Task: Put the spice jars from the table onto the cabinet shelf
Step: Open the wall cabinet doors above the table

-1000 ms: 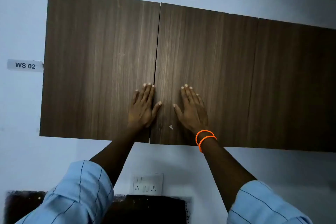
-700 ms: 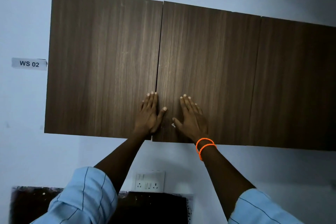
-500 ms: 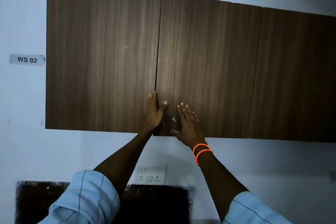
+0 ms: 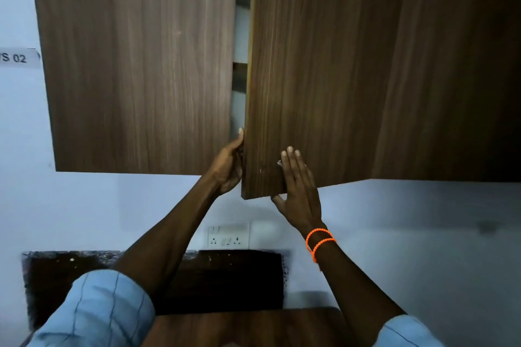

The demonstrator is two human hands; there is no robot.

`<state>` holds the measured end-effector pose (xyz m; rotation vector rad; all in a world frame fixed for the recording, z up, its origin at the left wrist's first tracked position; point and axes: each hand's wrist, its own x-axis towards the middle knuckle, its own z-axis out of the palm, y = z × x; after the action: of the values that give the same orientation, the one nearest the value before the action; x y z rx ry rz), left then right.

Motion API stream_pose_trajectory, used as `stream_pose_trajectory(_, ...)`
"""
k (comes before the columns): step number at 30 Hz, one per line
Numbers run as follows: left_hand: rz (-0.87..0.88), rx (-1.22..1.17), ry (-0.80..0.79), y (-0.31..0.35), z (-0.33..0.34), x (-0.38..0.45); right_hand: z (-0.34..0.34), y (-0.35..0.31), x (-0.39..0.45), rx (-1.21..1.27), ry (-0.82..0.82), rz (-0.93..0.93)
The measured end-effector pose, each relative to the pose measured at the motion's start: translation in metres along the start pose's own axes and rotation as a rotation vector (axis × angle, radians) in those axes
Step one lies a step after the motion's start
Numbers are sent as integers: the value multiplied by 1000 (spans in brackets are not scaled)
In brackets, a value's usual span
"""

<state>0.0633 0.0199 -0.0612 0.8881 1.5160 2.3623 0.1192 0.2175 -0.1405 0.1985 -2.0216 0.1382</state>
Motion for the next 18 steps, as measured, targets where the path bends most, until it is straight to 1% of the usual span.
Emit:
stream_pose_trajectory(3,-20,-59,-135,-8,19,-13,-22,11,-22,65,87,-21)
stream_pose_trajectory(5,-9,-34,-230,-17,38,-14,-41,21,-37,96,143,-46)
stream_pose_trajectory(9,127,34,-372,-32,92,-17,-80,40,-73,82,230,-26)
stream_pose_trajectory(11,210,111,-383,-42,119,-13,-98,47,-93,54,288,5)
stream_pose_trajectory(13,243,201,-401,-56,147,-9,-113,53,-110,36,349,67)
stream_pose_trajectory(16,219,282,-390,-84,184,-5,-133,63,-132,35,431,204)
stream_pose_trajectory(18,182,275,-349,-104,207,-5,-149,69,-146,78,495,321)
